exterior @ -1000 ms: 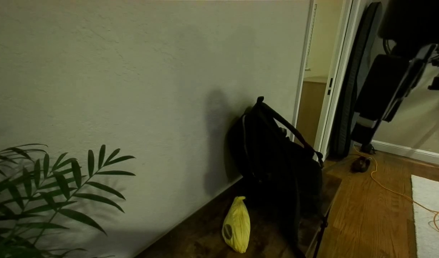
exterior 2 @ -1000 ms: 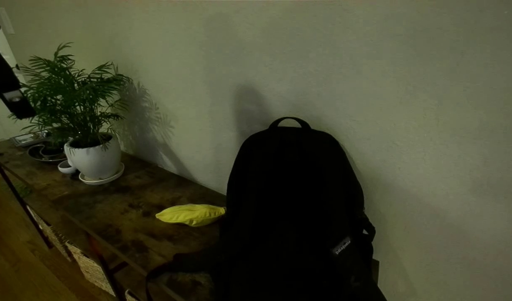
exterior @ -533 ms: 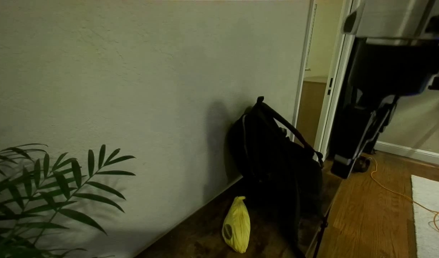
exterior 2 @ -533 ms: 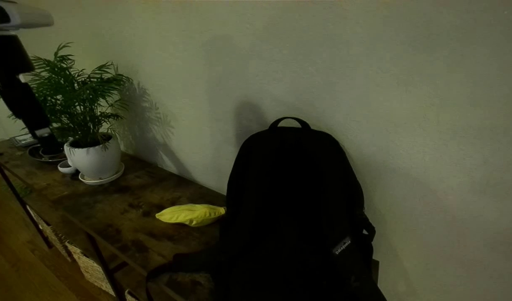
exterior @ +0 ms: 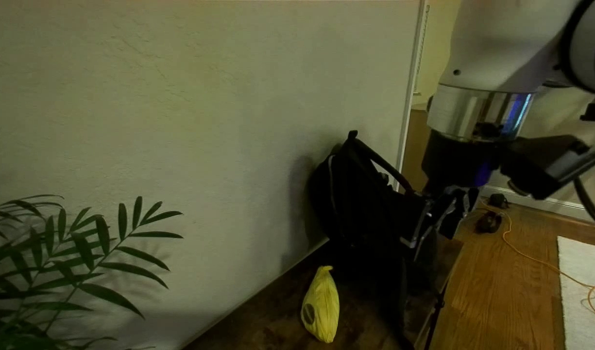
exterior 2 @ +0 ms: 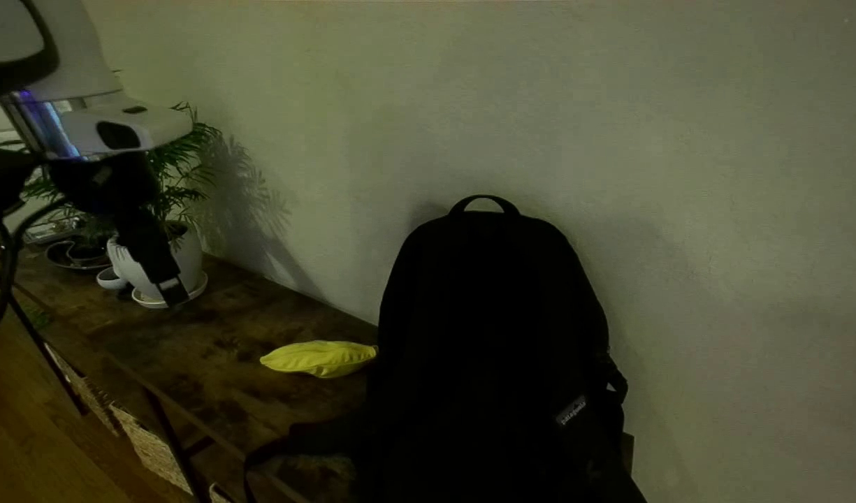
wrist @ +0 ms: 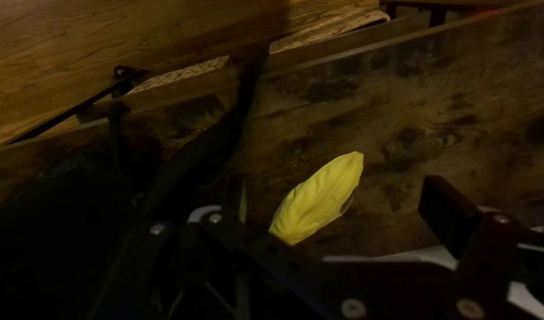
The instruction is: Get the yellow object from the countertop and put it in the black bag
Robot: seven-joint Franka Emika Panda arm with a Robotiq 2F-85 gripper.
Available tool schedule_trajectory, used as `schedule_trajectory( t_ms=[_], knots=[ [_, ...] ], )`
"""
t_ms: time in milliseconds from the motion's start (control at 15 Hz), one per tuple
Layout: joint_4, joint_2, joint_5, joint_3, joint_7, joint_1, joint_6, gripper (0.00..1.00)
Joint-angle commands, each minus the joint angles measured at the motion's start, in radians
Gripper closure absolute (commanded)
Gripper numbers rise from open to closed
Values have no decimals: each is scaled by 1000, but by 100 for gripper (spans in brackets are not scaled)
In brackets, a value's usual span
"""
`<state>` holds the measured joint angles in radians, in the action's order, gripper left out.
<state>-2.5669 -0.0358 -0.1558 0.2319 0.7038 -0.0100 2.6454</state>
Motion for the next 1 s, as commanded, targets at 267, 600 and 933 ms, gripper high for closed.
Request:
schedule_trajectory(
  t_ms=[267, 600, 933],
  knots=[
    [239, 306, -221, -203, 341, -83, 60, 0],
    [398, 456, -172, -293, 402, -188, 58, 0],
    [426, 480, -143, -309, 358, -225, 51, 0]
  ],
)
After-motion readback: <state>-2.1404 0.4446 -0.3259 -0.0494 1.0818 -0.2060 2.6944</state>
